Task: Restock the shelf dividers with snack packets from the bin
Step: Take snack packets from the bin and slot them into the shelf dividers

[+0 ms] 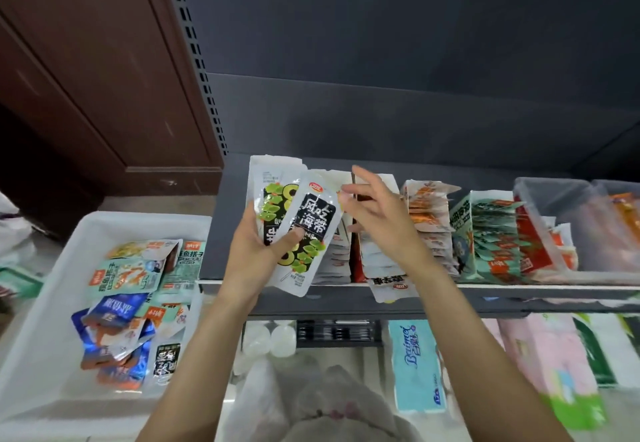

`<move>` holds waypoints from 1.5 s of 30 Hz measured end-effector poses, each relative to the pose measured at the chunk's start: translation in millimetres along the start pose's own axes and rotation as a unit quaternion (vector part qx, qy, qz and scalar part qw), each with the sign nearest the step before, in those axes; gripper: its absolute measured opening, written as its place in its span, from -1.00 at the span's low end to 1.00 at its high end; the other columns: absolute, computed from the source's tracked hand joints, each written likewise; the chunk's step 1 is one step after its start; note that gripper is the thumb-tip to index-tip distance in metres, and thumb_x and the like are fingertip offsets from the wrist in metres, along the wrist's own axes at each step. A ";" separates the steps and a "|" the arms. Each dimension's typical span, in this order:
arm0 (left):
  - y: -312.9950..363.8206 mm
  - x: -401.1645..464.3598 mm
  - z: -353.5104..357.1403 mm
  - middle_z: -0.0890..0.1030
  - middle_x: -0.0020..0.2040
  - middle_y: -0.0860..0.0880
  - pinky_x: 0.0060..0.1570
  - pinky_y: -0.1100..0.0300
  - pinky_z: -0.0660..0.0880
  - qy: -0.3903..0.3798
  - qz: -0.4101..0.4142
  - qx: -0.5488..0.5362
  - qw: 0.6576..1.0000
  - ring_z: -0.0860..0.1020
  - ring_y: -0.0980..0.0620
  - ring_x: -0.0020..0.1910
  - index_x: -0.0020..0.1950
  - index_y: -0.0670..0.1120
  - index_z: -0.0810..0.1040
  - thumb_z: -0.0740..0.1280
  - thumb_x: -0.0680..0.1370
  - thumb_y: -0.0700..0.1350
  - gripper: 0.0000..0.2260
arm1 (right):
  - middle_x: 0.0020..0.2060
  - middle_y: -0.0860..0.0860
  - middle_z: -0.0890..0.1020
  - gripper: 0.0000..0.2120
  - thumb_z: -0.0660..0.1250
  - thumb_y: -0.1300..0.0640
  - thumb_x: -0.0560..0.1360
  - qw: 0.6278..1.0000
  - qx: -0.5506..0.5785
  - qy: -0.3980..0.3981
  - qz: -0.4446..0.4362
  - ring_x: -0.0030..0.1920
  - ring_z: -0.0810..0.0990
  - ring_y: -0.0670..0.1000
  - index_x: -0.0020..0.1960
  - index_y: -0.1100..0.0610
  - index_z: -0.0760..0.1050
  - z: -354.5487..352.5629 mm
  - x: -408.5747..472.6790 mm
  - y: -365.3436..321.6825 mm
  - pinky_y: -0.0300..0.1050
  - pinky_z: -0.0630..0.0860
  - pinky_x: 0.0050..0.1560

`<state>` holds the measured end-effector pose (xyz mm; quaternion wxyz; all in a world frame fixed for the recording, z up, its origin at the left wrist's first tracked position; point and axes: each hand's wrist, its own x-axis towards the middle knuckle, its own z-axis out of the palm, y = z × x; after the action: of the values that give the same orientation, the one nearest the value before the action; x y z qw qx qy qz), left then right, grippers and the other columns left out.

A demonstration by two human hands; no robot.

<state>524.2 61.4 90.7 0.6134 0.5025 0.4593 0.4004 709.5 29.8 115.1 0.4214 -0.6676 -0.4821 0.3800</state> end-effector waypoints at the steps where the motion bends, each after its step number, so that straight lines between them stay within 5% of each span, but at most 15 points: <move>1: 0.3 1.0 1.7 0.67 0.04 0.03 -0.10 0.16 0.60 -0.015 -0.004 0.005 1.000 0.65 0.06 -0.01 0.17 0.07 0.45 0.46 0.42 -0.27 -0.58 | 0.14 -0.06 0.52 -0.45 0.39 0.05 0.48 0.999 0.015 -0.028 0.037 -0.03 0.65 -0.01 0.42 -0.01 0.27 -4.2 2.4 -6.2 -0.01 0.63 -0.06; 4: 0.8 3.0 6.4 0.67 0.04 0.02 -0.10 0.14 0.60 -0.047 -0.013 0.004 0.999 0.65 0.04 0.00 0.15 0.10 0.45 0.44 0.46 -0.23 -0.64 | 0.04 0.04 0.59 -0.59 0.45 0.21 0.44 0.994 0.024 -0.072 0.074 -0.21 0.65 -0.09 0.23 0.11 0.42 -15.4 5.9 -13.9 -0.17 0.57 -0.36; 11: 5.1 10.4 -6.2 0.67 -0.08 0.21 -0.22 0.25 0.53 0.060 -0.044 -0.044 0.996 0.64 0.19 -0.09 0.04 0.20 0.50 0.22 0.60 -0.23 -0.71 | -0.05 -0.03 0.67 -0.89 0.32 0.25 0.53 0.991 0.086 0.097 -0.018 -0.14 0.67 -0.07 0.02 0.10 0.45 -50.6 -7.7 -10.3 -0.20 0.60 -0.30; 16: 9.8 12.8 -14.0 0.68 -0.03 0.18 -0.28 0.28 0.56 0.072 -0.034 -0.067 0.995 0.65 0.17 -0.08 0.05 0.20 0.51 0.25 0.60 -0.20 -0.74 | -0.18 -0.02 0.66 -0.92 0.24 0.14 0.58 0.964 -0.169 0.184 -0.091 -0.35 0.62 -0.05 0.06 0.05 0.46 -24.9 1.1 11.4 0.01 0.56 -0.39; 20: 10.4 11.3 -13.6 0.68 -0.04 0.16 -0.19 0.18 0.58 0.070 -0.048 -0.076 0.993 0.66 0.13 -0.06 0.04 0.17 0.52 0.26 0.59 -0.21 -0.75 | -0.45 -0.07 0.52 -0.87 0.22 0.12 0.59 0.907 -0.363 0.146 -0.156 -0.53 0.42 -0.15 0.06 0.10 0.53 14.3 10.0 26.4 -0.34 0.17 -0.56; 22: 9.5 10.6 -13.7 0.69 -0.02 0.10 -0.09 0.07 0.57 0.075 -0.056 -0.074 0.993 0.65 0.05 -0.01 0.03 0.12 0.53 0.28 0.58 -0.22 -0.78 | -0.34 -0.03 0.62 -0.89 0.33 0.23 0.53 0.876 -0.446 0.100 -0.154 -0.24 0.63 -0.03 0.04 0.12 0.57 28.5 9.1 38.1 -0.30 0.45 -0.45; 24: 8.0 10.8 -13.5 0.68 -0.01 0.03 -0.11 0.01 0.56 0.083 -0.057 -0.068 0.993 0.65 -0.03 0.00 0.05 0.04 0.54 0.30 0.57 -0.22 -0.83 | -0.11 0.03 0.69 -0.87 0.40 0.25 0.46 0.844 -0.507 0.079 -0.156 0.17 0.57 0.10 0.01 0.13 0.62 37.3 6.3 48.7 -0.04 0.59 0.04; 26: 5.2 11.8 -11.9 0.68 0.02 -0.03 -0.14 0.01 0.55 0.094 -0.053 -0.076 0.991 0.64 -0.09 0.02 0.11 -0.04 0.54 0.32 0.55 -0.22 -0.83 | 0.02 0.02 0.67 -0.83 0.30 0.11 0.55 0.891 -0.410 0.107 -0.160 0.23 0.51 0.07 0.04 0.13 0.63 39.9 -2.7 47.2 -0.02 0.48 0.22; 28: 3.0 13.0 -7.8 0.66 0.06 -0.07 -0.02 -0.04 0.55 0.111 -0.041 -0.097 0.988 0.62 -0.10 0.06 0.16 -0.10 0.53 0.35 0.53 -0.22 -0.79 | 0.08 -0.04 0.65 -0.63 0.09 -0.11 0.61 0.991 -0.109 0.071 -0.040 0.17 0.54 -0.09 0.13 0.05 0.58 36.3 -16.8 23.8 -0.14 0.46 0.20; 31: 1.0 12.7 7.4 0.65 0.04 -0.08 0.06 0.02 0.54 0.124 -0.024 -0.109 0.986 0.62 -0.05 0.06 0.17 -0.13 0.52 0.39 0.51 -0.21 -0.76 | 0.00 -0.01 0.69 -0.64 0.16 -0.16 0.47 0.952 0.284 -0.011 0.115 0.01 0.66 -0.05 0.13 0.00 0.53 34.6 -32.2 4.2 -0.17 0.59 -0.04; 35: 1.7 12.5 30.5 0.67 -0.03 0.02 -0.09 0.21 0.57 0.046 -0.022 -0.038 0.998 0.63 0.06 -0.02 0.14 -0.08 0.53 0.33 0.56 -0.16 -0.84 | -0.02 0.06 0.69 -0.67 0.40 0.12 0.40 0.930 0.335 0.114 0.096 0.00 0.65 0.05 0.15 0.13 0.53 37.9 -38.1 4.1 -0.11 0.60 -0.09; 37: 0.0 15.6 28.6 0.65 -0.09 0.13 -0.04 0.27 0.52 0.004 0.021 0.116 0.993 0.60 0.19 -0.07 0.04 -0.01 0.55 0.26 0.59 -0.04 -0.89 | -0.07 -0.02 0.70 -0.78 0.39 0.22 0.45 0.911 0.351 0.204 0.076 -0.03 0.66 -0.04 0.09 0.11 0.57 27.5 -35.0 5.8 -0.18 0.59 -0.10; 40: -7.0 21.7 7.2 0.61 -0.07 0.19 -0.09 0.30 0.40 -0.006 0.170 0.399 0.901 0.52 0.23 -0.10 0.04 0.05 0.55 0.22 0.58 0.12 -0.79 | -0.26 -0.22 0.65 -0.82 0.33 0.28 0.51 0.937 0.149 0.311 -0.050 -0.20 0.58 -0.21 -0.07 0.01 0.59 4.3 -31.0 6.5 -0.39 0.48 -0.19; 43: -18.3 27.8 -13.3 0.65 -0.05 0.02 -0.02 0.11 0.42 -0.040 0.214 0.485 0.847 0.58 -0.05 -0.08 0.07 -0.03 0.60 0.15 0.48 0.18 -0.61 | -0.17 -0.16 0.58 -0.83 0.32 0.27 0.53 0.920 -0.170 0.299 -0.189 -0.15 0.51 -0.10 0.07 0.12 0.62 -4.9 -19.3 13.1 -0.39 0.40 -0.13; 45: -27.0 28.5 -21.3 0.67 -0.08 -0.04 -0.02 0.06 0.46 -0.072 0.198 0.519 0.829 0.61 -0.11 -0.12 0.08 -0.05 0.62 0.14 0.44 0.19 -0.55 | -0.14 -0.10 0.61 -0.80 0.31 0.23 0.53 0.899 -0.265 0.260 -0.234 -0.14 0.53 -0.05 0.12 0.13 0.62 0.0 -5.3 14.4 -0.33 0.40 -0.07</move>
<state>511.8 89.2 57.9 0.2013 0.8541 0.4449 0.1790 712.8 22.1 102.2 0.4160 -0.6973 -0.5808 -0.0581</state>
